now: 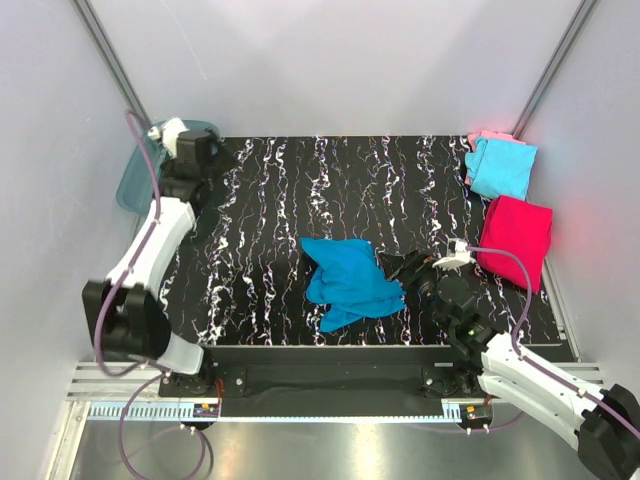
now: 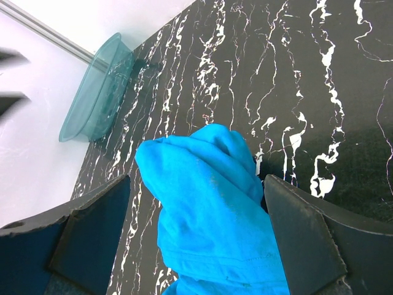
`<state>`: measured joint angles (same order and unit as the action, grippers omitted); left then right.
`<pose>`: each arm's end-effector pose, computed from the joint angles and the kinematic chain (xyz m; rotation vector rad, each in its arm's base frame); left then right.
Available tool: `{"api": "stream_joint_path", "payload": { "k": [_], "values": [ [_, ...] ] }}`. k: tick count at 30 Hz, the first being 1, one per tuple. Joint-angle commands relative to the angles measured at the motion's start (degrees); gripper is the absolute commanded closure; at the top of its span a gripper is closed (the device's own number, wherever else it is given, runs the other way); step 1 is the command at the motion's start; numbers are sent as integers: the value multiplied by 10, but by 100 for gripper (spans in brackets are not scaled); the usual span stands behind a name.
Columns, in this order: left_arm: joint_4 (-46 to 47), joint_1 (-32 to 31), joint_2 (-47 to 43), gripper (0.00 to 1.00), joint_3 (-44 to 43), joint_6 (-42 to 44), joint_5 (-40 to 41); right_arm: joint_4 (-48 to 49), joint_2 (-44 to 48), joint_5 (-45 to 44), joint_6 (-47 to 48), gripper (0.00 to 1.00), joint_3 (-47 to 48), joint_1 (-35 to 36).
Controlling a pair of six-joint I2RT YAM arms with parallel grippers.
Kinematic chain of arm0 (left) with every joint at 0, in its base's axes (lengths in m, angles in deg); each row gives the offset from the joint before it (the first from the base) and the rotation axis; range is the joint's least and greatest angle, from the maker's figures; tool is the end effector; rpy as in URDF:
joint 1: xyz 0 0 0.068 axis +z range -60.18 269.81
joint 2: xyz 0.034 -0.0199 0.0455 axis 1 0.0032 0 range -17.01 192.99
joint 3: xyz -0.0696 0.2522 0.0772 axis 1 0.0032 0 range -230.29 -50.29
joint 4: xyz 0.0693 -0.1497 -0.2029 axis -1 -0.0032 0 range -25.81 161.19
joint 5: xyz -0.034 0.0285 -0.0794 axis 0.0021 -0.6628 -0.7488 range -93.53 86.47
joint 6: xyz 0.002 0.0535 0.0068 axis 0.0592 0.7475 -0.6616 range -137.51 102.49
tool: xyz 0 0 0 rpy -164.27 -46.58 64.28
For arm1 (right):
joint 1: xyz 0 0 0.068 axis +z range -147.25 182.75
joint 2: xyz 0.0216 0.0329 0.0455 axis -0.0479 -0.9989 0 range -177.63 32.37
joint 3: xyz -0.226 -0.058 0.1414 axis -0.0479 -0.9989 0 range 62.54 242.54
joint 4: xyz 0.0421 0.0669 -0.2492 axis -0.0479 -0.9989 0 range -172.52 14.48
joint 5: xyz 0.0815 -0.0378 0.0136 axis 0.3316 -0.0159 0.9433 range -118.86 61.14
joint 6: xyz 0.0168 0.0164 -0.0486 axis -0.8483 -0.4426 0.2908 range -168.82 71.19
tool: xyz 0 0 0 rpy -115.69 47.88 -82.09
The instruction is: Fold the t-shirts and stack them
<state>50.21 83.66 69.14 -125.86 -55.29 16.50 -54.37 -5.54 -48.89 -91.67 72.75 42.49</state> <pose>0.3451 -0.0249 0.3345 -0.7630 1.9415 -0.0945 0.1333 0.0951 0.2027 0.3174 1.7115 0.7838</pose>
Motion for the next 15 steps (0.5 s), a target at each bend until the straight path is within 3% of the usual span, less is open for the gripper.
{"api": "stream_joint_path", "payload": {
  "k": [1,5,10,15],
  "values": [
    [51,-108,-91,1,14,21,19,20,-2,-12,9,3,3,2],
    [83,-235,-132,1,52,53,44,21,-17,-11,9,3,7,2],
    [171,-414,-165,1,192,75,49,21,-25,-15,15,3,9,2],
    [222,-564,-163,1,291,49,120,21,-43,-17,19,3,15,2]
  ]
}}
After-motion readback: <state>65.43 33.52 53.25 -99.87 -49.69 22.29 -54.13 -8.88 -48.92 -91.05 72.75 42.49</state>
